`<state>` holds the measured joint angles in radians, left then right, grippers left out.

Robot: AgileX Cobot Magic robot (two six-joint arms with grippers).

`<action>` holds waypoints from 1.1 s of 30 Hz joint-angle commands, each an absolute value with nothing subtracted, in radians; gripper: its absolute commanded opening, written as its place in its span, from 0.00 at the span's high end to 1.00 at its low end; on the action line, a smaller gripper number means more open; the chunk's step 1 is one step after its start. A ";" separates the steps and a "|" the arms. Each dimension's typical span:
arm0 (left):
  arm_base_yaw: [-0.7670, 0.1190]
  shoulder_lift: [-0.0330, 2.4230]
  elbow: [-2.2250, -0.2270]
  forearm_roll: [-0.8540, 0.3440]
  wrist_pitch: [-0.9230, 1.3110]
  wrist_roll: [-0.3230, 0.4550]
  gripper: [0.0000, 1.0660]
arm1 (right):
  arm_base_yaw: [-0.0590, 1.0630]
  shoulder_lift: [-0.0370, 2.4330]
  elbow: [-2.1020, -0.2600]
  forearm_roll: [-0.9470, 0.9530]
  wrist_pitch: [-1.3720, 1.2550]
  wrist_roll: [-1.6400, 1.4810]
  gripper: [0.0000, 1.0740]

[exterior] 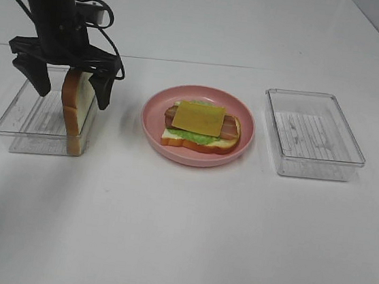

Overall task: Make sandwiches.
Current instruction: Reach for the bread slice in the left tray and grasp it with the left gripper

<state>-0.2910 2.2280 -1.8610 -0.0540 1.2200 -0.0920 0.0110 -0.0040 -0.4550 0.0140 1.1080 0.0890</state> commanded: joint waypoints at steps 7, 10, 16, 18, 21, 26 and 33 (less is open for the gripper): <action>-0.292 2.232 -1.855 -0.054 1.321 -0.068 0.25 | 0.006 -0.035 -0.454 0.017 1.099 0.085 0.08; -0.292 2.232 -1.855 -0.054 1.321 -0.062 0.77 | 0.006 -0.035 -0.454 0.017 1.099 0.085 0.08; -0.292 2.232 -1.855 -0.053 1.321 -0.061 1.00 | 0.006 -0.035 -0.454 0.017 1.099 0.085 0.08; -0.292 2.232 -1.855 -0.053 1.321 -0.061 1.00 | 0.006 -0.035 -0.454 0.017 1.099 0.085 0.08; -0.292 2.232 -1.855 -0.054 1.321 -0.061 1.00 | 0.006 -0.035 -0.454 0.017 1.099 0.085 0.08; -0.292 2.232 -1.855 -0.054 1.321 -0.063 1.00 | 0.006 -0.035 -0.454 0.017 1.099 0.085 0.08; -0.292 2.232 -1.855 -0.054 1.321 -0.118 1.00 | 0.006 -0.035 -0.454 0.017 1.099 0.085 0.08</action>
<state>-0.2910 2.2290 -1.8610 -0.0490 1.2200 -0.0990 0.0110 -0.0040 -0.4550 0.0140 1.1080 0.0890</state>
